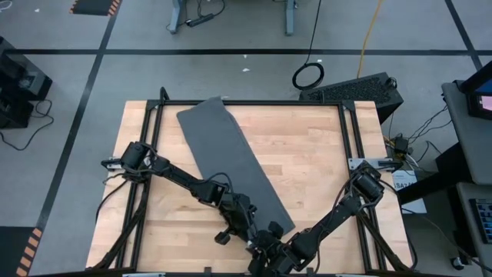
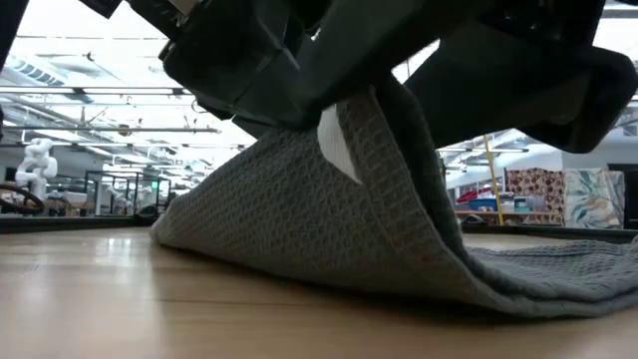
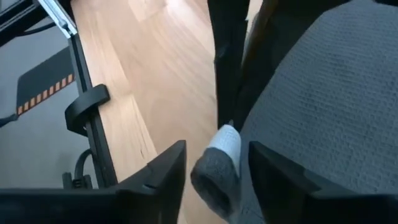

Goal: Roll towel into tight, uniform cylinder
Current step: Roll the towel

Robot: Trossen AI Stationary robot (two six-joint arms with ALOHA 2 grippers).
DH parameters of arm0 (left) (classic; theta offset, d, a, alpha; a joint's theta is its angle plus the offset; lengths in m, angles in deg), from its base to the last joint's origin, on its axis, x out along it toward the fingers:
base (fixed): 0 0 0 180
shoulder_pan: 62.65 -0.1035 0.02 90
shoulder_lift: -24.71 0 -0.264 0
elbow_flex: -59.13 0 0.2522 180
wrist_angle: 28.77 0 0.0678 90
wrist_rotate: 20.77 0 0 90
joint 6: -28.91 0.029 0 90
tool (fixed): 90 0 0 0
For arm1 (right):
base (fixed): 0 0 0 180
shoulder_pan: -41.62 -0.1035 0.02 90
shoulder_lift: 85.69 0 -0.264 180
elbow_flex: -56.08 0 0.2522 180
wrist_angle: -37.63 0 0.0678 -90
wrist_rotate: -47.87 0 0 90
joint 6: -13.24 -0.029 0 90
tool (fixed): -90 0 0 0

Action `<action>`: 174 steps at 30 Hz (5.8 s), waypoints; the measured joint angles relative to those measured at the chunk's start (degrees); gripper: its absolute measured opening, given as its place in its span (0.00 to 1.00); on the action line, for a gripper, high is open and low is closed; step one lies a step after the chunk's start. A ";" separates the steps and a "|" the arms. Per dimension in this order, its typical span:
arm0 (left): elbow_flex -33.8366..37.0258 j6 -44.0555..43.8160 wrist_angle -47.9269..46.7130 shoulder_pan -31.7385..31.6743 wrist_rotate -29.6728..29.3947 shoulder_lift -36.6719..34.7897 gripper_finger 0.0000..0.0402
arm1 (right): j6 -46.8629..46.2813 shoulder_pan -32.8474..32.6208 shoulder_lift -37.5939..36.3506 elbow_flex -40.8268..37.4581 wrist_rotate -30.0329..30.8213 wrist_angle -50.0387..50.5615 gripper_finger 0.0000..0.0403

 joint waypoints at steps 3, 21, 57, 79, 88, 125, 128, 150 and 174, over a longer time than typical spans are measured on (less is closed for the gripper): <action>0.00 -0.02 0.03 0.00 -0.05 0.00 0.00 | 0.50 -0.02 0.00 0.00 0.03 -0.23 0.29; 0.07 4.75 -32.83 -4.13 -11.01 -12.41 0.25 | -4.91 -3.16 0.02 0.00 -0.46 4.18 0.01; 25.84 56.84 -60.79 -55.08 -41.50 -41.42 0.55 | -22.64 -14.04 0.02 0.02 -0.67 29.92 0.00; 32.17 51.52 -52.18 -55.25 -46.68 -39.71 0.53 | -25.25 -14.45 0.02 0.02 -0.49 28.52 0.00; 31.64 53.73 -51.95 -55.23 -46.59 -40.43 0.53 | -25.12 -14.73 0.02 0.02 -0.68 27.70 0.00; 28.30 34.36 -66.83 -54.44 -37.54 -37.55 0.01 | -24.52 -16.81 -3.88 0.02 -3.55 31.85 0.00; 27.39 28.90 -71.84 -52.79 -34.35 -38.79 0.01 | -25.73 -18.08 -5.68 0.02 -3.88 35.55 0.00; 14.99 21.24 -86.36 -37.74 -19.02 -41.27 0.00 | -32.78 -26.86 -15.16 0.00 -11.10 40.90 0.00; 14.61 22.78 -86.45 -40.83 -21.34 -39.52 0.00 | -34.46 -22.91 -18.34 -0.02 -21.58 36.38 0.00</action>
